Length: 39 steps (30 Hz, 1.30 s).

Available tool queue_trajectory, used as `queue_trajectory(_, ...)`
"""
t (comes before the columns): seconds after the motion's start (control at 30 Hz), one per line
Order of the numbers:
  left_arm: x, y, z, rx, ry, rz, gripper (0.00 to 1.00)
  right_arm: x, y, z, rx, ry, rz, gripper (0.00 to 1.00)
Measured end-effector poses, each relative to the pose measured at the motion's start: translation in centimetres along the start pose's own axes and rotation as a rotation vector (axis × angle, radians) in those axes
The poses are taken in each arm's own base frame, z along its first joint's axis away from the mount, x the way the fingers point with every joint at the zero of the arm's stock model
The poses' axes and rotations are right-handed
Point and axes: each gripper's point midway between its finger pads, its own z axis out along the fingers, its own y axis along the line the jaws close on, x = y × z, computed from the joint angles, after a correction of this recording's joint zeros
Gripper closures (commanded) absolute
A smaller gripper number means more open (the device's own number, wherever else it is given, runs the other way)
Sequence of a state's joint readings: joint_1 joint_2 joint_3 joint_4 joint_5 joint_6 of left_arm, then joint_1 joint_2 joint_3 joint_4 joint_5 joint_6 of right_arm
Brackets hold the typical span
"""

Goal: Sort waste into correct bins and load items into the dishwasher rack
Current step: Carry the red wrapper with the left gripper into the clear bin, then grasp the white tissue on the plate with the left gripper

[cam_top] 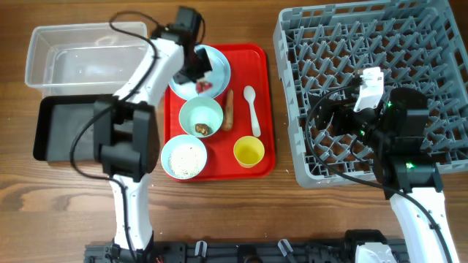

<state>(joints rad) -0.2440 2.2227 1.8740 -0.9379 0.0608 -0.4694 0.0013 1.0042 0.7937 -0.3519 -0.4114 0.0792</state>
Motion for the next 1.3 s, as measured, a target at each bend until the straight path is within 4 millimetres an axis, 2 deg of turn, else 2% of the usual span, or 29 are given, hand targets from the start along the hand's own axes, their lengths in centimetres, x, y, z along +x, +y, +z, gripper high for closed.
queue_trajectory(0.07,-2.2,-0.1,-3.6,0.038,-0.08,-0.004,0.96,0.0,0.0,0.0,0.0,0.0,0.0,0.0)
queue_trajectory(0.13,-4.4,0.6,-8.5,0.077,-0.181,-0.028,0.96,0.0,0.0,0.0,0.0,0.0,0.0,0.0)
queue_trajectory(0.17,-5.4,1.5,-11.2,0.088,-0.232,-0.048,0.96,0.0,0.0,0.0,0.0,0.0,0.0,0.0)
queue_trajectory(0.23,-6.7,3.6,-14.4,0.087,-0.293,-0.091,0.96,0.0,0.0,0.0,0.0,0.0,0.0,0.0)
queue_trajectory(0.27,-7.3,5.5,-15.5,0.074,-0.311,-0.128,0.96,0.0,0.0,0.0,0.0,0.0,0.0,0.0)
queue_trajectory(0.37,-8.4,9.7,-15.3,0.03,-0.309,-0.208,0.93,0.0,0.0,0.0,0.0,0.001,0.0,0.0)
queue_trajectory(0.4,-8.8,11.4,-15.0,0.011,-0.307,-0.239,0.8,0.0,0.0,0.0,0.0,0.0,0.0,0.0)
queue_trajectory(0.47,-9.1,13.5,-14.3,-0.016,-0.295,-0.271,0.35,0.0,0.0,0.0,0.0,0.001,0.0,0.0)
queue_trajectory(0.5,-9.2,14.2,-13.8,-0.026,-0.288,-0.283,0.2,0.0,0.0,0.0,0.0,0.001,0.0,0.0)
queue_trajectory(0.53,-9.3,14.9,-13.2,-0.036,-0.279,-0.291,0.11,0.0,0.0,0.0,0.0,0.001,0.0,0.0)
queue_trajectory(0.6,-9.7,15.6,-11.7,-0.056,-0.266,-0.3,0.01,0.0,0.0,0.0,0.0,0.001,0.0,0.0)
queue_trajectory(0.7,-10.1,16.2,-8.9,-0.079,-0.245,-0.298,0.0,0.0,0.0,0.0,0.0,0.001,0.0,0.0)
queue_trajectory(0.77,-10.1,16.4,-8.0,-0.085,-0.237,-0.294,0.0,0.1,0.0,0.0,0.0,0.002,0.001,0.0)
queue_trajectory(0.9,-10.2,15.6,-8.2,-0.059,-0.232,-0.209,0.05,0.1,0.0,0.0,0.0,0.003,0.001,0.0)
queue_trajectory(0.97,-10.0,13.9,-9.0,-0.023,-0.235,-0.13,0.05,0.1,0.0,0.0,0.0,0.003,0.002,0.0)
queue_trajectory(1.03,-9.5,11.2,-10.2,0.012,-0.246,-0.048,0.06,0.1,0.0,0.1,0.0,0.006,0.003,0.0)
queue_trajectory(1.1,-8.3,7.2,-11.5,0.053,-0.257,0.057,0.06,0.3,-0.2,0.3,0.001,0.016,0.008,0.0)
queue_trajectory(1.17,-6.4,2.8,-11.3,0.087,-0.236,0.167,0.08,0.6,-0.3,0.5,0.002,0.025,0.022,0.0)
queue_trajectory(1.23,-5.3,0.9,-10.5,0.099,-0.215,0.214,0.09,0.7,-0.3,0.6,0.003,0.032,0.029,0.0)
queue_trajectory(1.3,-4.5,0.1,-9.4,0.098,-0.189,0.234,0.11,0.8,-0.3,0.7,0.003,0.034,0.03,0.0)
